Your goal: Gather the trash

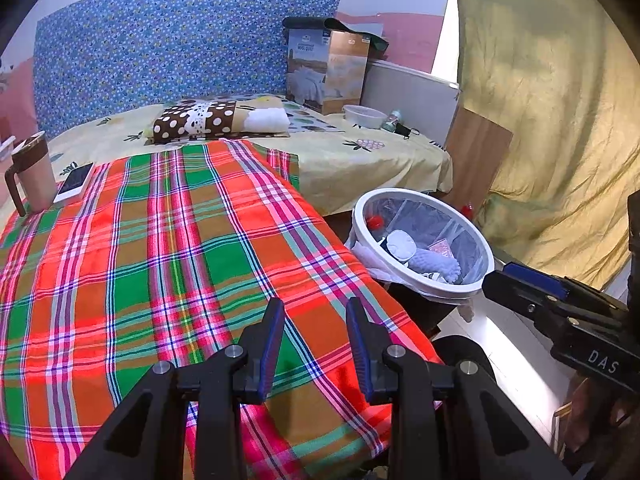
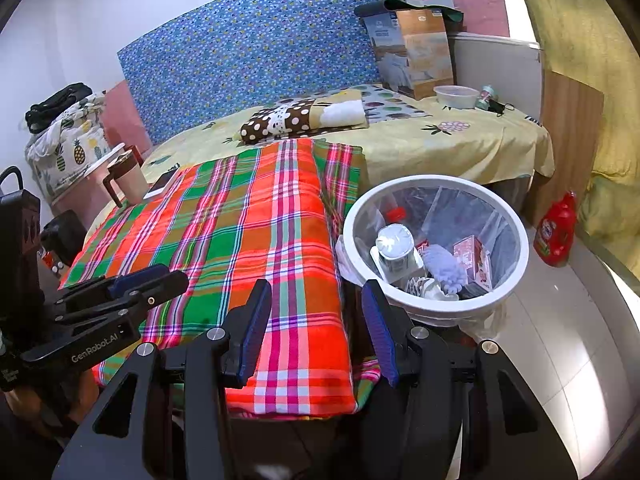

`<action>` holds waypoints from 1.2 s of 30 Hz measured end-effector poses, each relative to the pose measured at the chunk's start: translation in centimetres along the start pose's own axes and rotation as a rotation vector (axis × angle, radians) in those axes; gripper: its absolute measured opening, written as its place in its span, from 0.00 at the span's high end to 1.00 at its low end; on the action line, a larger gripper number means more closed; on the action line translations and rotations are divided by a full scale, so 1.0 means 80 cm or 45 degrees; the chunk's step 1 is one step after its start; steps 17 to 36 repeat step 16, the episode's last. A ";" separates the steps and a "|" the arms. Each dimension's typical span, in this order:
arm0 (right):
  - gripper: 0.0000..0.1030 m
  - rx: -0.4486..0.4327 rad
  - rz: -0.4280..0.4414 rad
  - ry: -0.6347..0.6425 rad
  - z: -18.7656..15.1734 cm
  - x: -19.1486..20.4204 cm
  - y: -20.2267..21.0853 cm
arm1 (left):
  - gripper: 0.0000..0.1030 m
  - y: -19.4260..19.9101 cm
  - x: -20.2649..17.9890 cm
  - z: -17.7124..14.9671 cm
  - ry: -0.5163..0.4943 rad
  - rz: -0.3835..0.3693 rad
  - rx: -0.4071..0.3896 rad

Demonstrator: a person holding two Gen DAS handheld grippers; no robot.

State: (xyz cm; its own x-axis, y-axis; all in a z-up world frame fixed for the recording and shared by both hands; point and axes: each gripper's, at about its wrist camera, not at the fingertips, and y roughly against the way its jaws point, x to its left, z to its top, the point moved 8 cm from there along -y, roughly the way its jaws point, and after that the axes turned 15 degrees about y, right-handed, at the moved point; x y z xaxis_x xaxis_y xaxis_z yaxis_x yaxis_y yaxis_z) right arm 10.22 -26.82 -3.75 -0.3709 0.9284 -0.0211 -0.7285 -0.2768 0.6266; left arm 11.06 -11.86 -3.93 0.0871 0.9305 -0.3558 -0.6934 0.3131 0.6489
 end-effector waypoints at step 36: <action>0.52 0.003 -0.001 -0.002 -0.001 0.000 0.000 | 0.69 -0.001 -0.003 -0.003 -0.038 0.028 -0.018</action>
